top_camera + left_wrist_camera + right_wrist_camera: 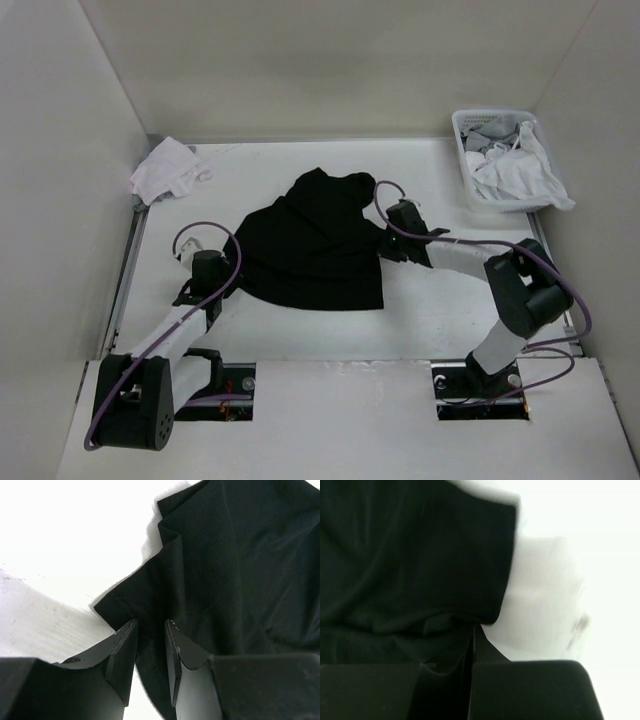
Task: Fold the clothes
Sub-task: Flatten the tank top out
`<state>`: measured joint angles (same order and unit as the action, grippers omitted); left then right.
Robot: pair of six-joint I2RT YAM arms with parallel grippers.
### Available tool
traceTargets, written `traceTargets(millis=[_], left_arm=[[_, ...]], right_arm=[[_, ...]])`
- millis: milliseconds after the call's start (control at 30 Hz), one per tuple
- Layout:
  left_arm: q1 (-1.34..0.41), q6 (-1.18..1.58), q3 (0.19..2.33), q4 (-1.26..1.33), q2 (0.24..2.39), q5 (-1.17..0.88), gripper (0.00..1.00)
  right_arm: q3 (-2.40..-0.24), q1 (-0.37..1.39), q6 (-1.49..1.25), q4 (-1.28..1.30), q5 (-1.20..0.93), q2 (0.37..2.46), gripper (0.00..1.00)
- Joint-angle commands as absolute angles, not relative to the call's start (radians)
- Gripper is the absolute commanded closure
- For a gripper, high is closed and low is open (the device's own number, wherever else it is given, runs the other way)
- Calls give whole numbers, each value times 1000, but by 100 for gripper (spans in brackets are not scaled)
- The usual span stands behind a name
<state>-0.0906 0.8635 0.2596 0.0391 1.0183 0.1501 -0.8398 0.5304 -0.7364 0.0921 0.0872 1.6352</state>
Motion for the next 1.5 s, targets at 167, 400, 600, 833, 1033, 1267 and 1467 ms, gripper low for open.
traceTargets(millis=[167,400,600,833,1033,1267,1467], left_arm=[[-165,874,331,86,1040,173,71],[-183,867,341,-61,809,227,67],[-170,821,327,-314,631,291,66],[-192,845,354,-393,664,322,65],[-157,854,356,-350,704,336,60],[-102,856,334,-301,759,334,53],[-39,847,328,-281,810,276,53]], right_arm=[[-1045,377,-687,32,100,1703,72],[-731,468,-704,23,163,1359,52],[-554,639,-801,149,208,1235,56],[-540,746,-865,291,295,1175,49],[-546,748,-862,236,272,1248,53],[-569,748,-854,206,250,1325,67],[-558,748,-850,178,218,1331,78]])
